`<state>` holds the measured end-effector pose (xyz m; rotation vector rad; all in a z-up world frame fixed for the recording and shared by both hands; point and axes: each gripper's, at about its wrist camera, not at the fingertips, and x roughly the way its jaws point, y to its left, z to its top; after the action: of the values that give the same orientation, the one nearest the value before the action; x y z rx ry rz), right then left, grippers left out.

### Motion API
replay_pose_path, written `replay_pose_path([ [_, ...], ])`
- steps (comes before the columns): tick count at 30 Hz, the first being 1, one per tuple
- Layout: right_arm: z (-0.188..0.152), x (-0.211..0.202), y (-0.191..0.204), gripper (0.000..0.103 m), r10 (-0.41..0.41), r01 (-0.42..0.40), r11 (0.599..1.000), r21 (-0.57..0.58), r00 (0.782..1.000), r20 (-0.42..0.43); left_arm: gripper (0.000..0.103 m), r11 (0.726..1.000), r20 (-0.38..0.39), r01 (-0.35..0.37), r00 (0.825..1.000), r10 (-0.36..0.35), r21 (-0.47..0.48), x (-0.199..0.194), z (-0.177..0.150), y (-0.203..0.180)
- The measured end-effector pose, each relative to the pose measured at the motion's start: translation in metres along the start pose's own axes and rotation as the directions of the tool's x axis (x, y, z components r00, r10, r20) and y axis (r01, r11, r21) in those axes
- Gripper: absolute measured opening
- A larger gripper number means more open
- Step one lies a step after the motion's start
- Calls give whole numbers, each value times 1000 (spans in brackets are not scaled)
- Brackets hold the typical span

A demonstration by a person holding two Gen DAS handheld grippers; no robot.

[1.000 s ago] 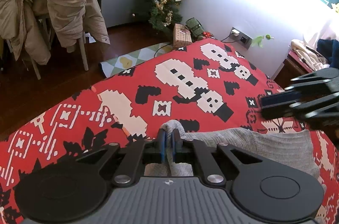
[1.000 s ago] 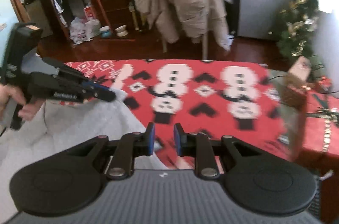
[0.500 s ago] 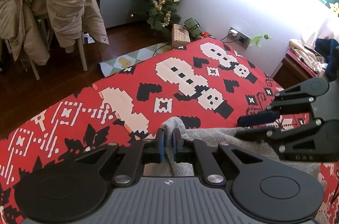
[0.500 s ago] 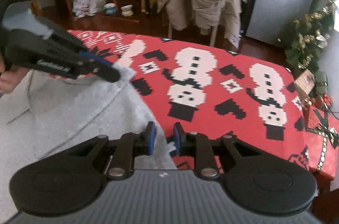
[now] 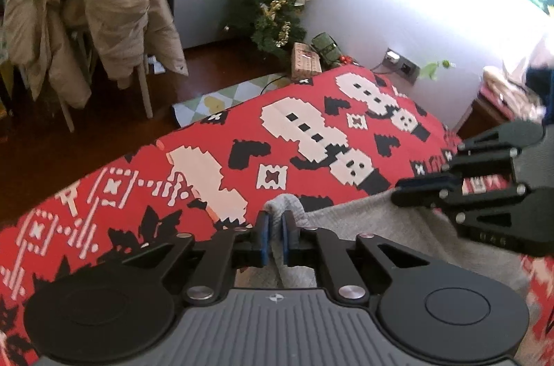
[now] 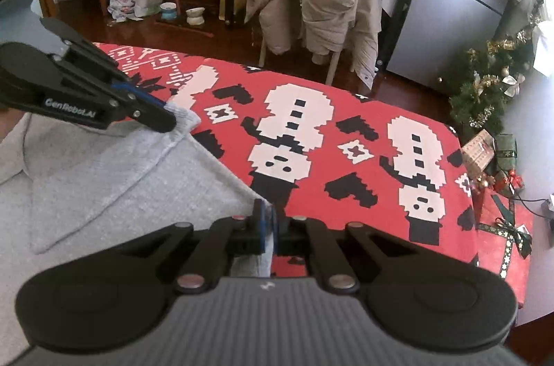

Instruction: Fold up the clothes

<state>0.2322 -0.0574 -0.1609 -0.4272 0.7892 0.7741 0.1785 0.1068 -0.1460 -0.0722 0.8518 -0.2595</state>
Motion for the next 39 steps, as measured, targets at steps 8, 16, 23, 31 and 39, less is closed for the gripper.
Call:
replay_pose_path([
  [8, -4, -17, -63, 21, 88, -103, 924, 369, 994, 58, 42, 994, 42, 0, 999, 5, -113, -29, 6, 20],
  [16, 31, -69, -23, 23, 123, -136, 977, 164, 989, 86, 42, 991, 104, -57, 992, 70, -125, -162, -18, 67],
  [23, 89, -81, 86, 22, 296, -291, 955, -61, 951, 88, 42, 956, 39, -224, 971, 235, -190, -254, -99, 113],
  [31, 130, -43, 230, 22, 439, -423, 881, -212, 898, 36, 31, 910, -88, -330, 944, 318, -249, -296, -200, 141],
  [39, 134, 19, 336, 20, 436, -428, 836, -345, 898, -57, 13, 910, -144, -348, 936, 322, -226, -288, -253, 147],
])
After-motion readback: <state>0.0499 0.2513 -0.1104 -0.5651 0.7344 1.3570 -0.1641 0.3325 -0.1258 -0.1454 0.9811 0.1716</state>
